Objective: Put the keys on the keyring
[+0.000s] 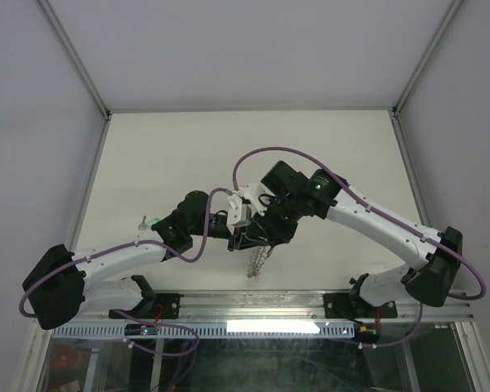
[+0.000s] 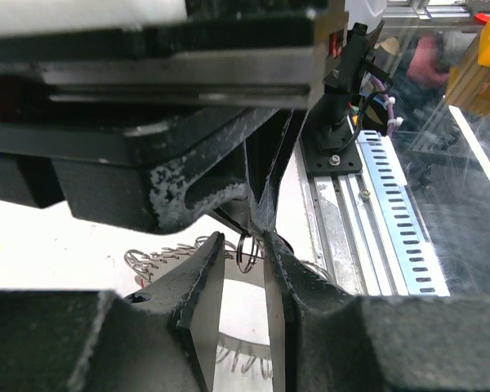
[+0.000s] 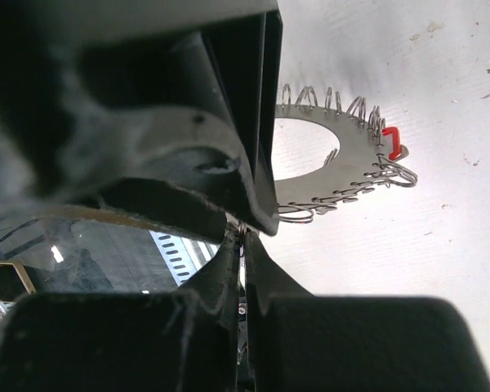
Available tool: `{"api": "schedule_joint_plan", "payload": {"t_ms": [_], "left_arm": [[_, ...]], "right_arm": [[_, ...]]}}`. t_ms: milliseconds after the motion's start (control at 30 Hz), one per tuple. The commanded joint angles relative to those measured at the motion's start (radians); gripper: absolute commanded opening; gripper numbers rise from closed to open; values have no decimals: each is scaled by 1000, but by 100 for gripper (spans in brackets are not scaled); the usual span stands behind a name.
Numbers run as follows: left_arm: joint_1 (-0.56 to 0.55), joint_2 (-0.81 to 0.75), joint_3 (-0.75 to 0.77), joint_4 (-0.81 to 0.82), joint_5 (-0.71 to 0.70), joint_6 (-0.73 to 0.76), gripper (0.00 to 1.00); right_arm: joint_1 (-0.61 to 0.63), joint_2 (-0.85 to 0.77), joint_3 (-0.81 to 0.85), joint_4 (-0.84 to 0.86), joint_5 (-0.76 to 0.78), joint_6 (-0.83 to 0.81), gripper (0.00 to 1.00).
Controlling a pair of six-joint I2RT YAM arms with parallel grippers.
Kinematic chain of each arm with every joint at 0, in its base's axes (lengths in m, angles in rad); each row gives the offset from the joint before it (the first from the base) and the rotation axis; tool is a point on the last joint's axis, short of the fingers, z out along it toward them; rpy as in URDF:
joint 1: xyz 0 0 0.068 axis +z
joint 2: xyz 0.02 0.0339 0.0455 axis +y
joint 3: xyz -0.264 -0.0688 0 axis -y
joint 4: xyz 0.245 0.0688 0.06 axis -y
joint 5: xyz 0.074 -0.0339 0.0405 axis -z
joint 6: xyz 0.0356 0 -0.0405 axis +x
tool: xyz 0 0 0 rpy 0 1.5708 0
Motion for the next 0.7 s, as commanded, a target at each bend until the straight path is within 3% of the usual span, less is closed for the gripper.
{"api": "schedule_joint_plan", "payload": {"t_ms": [0, 233, 433, 533, 667], "left_arm": [[-5, 0, 55, -49, 30, 56, 24], [-4, -9, 72, -109, 29, 92, 22], [-4, 11, 89, -107, 44, 92, 12], [-5, 22, 97, -104, 53, 92, 0], [-5, 24, 97, -104, 43, 90, 0]], "right_arm": [[7, -18, 55, 31, 1, 19, 0], [7, -31, 43, 23, 10, 16, 0], [7, -27, 43, 32, 3, 19, 0], [7, -27, 43, 36, 3, 19, 0], [7, -40, 38, 47, 0, 19, 0]]}}
